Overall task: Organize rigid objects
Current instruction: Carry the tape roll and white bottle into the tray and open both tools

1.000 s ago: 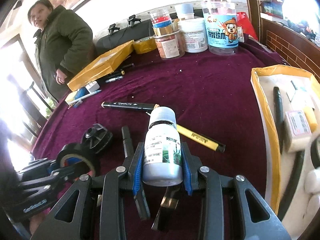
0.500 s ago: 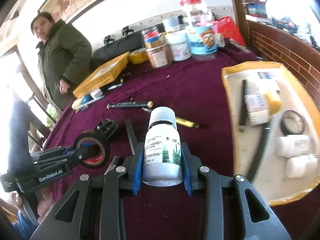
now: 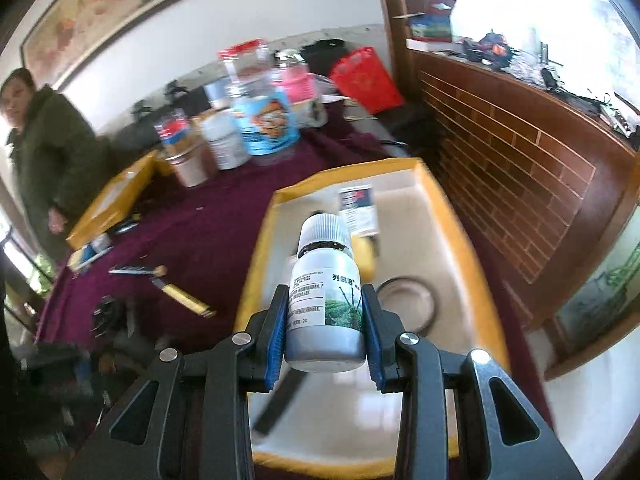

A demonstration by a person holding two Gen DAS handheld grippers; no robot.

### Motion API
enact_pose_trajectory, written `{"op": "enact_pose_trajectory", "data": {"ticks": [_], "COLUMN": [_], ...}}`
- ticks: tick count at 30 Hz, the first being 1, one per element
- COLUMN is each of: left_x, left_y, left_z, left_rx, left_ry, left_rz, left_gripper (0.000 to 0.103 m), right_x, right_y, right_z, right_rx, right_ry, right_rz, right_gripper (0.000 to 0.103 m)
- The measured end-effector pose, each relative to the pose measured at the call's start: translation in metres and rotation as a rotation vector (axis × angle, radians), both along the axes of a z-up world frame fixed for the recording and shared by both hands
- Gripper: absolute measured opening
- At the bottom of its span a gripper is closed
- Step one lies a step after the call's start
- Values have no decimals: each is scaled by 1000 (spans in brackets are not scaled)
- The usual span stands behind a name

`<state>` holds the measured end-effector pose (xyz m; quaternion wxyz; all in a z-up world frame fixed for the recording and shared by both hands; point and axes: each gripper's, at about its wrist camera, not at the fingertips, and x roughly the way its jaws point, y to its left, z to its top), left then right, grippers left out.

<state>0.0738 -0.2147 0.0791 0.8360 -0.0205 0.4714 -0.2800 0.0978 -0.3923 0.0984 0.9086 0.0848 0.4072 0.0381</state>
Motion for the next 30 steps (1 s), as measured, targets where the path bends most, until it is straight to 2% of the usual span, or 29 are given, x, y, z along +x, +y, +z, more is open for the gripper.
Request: {"op": "enact_pose_trajectory", "data": {"ticks": [6,15,23,25,28,30], "left_x": [20,31,23,19,12,4], "left_y": [-56,-82,-96,-99,-95,-91], "left_z": [-27,-54,-52,-51,-42,-33], "left_rx": [42,79,115,132,134,118], "left_ry": [67,118,56,44,12,-25], "left_rz": [-67,-79,-108,-110,-102,-96], "left_gripper": [16,16,16,21,30,54], "right_x": [43,79,83,81,73,65], "right_y": [-24,-47,-48,-49,-52,-53], "right_z": [-18,-45,-52,-50,-40,-32], "right_rx": [-44,-29,-33,-41,-43,-57], "right_ry": [89,190,201,201,173,145], "right_rz": [-25,-33,-30,-33,-42,-54], "right_gripper": [30,30,31,34,45,50]}}
